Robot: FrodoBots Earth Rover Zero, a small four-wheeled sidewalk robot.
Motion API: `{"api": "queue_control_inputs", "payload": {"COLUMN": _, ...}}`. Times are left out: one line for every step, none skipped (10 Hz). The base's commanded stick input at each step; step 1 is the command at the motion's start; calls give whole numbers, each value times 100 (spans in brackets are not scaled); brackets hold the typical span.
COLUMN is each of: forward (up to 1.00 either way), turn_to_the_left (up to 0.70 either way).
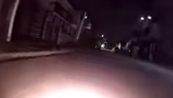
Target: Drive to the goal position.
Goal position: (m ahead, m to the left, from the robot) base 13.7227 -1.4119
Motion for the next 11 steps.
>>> {"api": "queue_control_inputs", "payload": {"forward": 50, "turn_to_the_left": 0}}
{"api": "queue_control_inputs", "payload": {"forward": 50, "turn_to_the_left": 0}}
{"api": "queue_control_inputs", "payload": {"forward": 50, "turn_to_the_left": 0}}
{"api": "queue_control_inputs", "payload": {"forward": 50, "turn_to_the_left": 0}}
{"api": "queue_control_inputs", "payload": {"forward": 50, "turn_to_the_left": 0}}
{"api": "queue_control_inputs", "payload": {"forward": 50, "turn_to_the_left": 0}}
{"api": "queue_control_inputs", "payload": {"forward": 50, "turn_to_the_left": 0}}
{"api": "queue_control_inputs", "payload": {"forward": 50, "turn_to_the_left": 0}}
{"api": "queue_control_inputs", "payload": {"forward": 50, "turn_to_the_left": 0}}
{"api": "queue_control_inputs", "payload": {"forward": 50, "turn_to_the_left": 0}}
{"api": "queue_control_inputs", "payload": {"forward": 50, "turn_to_the_left": 0}}
